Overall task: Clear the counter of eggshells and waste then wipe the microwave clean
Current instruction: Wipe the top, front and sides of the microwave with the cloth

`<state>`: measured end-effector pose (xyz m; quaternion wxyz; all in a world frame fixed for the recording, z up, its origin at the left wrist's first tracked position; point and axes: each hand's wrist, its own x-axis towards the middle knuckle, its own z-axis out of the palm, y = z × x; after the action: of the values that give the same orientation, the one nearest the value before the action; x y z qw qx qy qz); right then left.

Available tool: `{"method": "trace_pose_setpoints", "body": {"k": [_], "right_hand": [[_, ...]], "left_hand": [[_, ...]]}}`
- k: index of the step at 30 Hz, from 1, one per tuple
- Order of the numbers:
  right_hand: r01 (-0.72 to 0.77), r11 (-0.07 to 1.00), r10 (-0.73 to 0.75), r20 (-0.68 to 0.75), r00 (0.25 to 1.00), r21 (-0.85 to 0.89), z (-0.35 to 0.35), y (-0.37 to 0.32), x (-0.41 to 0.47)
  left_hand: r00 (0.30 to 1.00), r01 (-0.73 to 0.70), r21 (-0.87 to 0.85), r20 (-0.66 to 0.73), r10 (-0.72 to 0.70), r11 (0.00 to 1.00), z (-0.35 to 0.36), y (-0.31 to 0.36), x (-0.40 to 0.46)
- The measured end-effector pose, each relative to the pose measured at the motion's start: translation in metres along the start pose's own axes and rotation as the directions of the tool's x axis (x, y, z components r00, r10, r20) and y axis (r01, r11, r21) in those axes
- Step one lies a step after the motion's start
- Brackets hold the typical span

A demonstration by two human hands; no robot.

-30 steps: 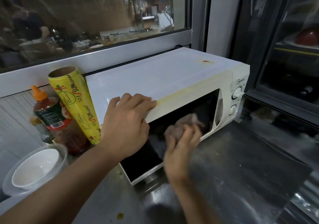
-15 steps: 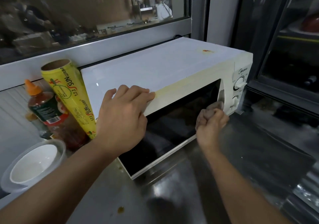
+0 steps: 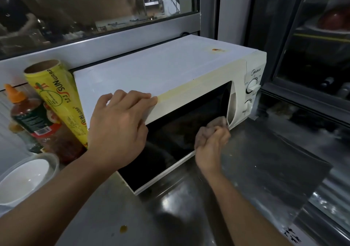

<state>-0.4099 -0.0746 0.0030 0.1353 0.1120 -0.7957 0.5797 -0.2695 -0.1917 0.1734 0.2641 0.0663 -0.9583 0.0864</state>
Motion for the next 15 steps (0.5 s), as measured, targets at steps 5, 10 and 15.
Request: {"method": "trace_pose_setpoints", "body": {"k": [5,10,15], "right_hand": [[-0.102,0.994,0.101,-0.026,0.995,-0.042,-0.006,0.024,0.029],[-0.048,0.999,0.048,-0.025,0.999,-0.012,0.004,0.027,0.004],[0.013,0.999,-0.012,0.037,0.999,-0.033,0.023,0.015,-0.064]], "left_hand": [[1.0,-0.008,0.0,-0.025,0.008,1.0,0.001,0.0,0.0],[0.999,-0.008,-0.016,-0.038,0.007,1.0,0.002,0.0,0.0],[1.0,0.022,-0.006,-0.004,-0.022,1.0,0.0,-0.001,0.0]]}}
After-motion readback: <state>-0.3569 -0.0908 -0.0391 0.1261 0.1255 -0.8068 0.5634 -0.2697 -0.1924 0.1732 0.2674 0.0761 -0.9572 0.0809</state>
